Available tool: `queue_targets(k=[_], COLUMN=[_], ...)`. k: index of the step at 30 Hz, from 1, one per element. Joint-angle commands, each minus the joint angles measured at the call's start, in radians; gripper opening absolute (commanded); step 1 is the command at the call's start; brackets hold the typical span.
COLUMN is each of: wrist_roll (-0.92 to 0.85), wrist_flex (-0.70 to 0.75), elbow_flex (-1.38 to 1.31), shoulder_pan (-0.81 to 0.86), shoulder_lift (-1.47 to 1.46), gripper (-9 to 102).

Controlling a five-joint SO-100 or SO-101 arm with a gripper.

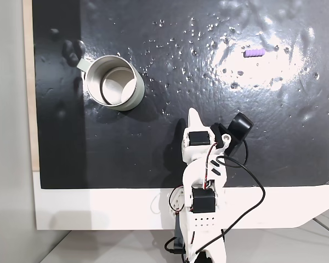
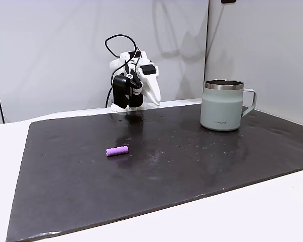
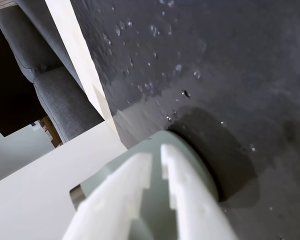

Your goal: Grasp a pengrip and put it in the cup.

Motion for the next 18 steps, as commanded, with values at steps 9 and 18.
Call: queue_targets(k=[9,18], wrist_roll=[-0.014,-0.041], wrist_flex=[-0.005,0.08], elbow_flex=[-0.123,-0.664], shoulder_pan=[0.023,0.006], shoulder_lift=[0.012,-0.387], gripper=[0,0])
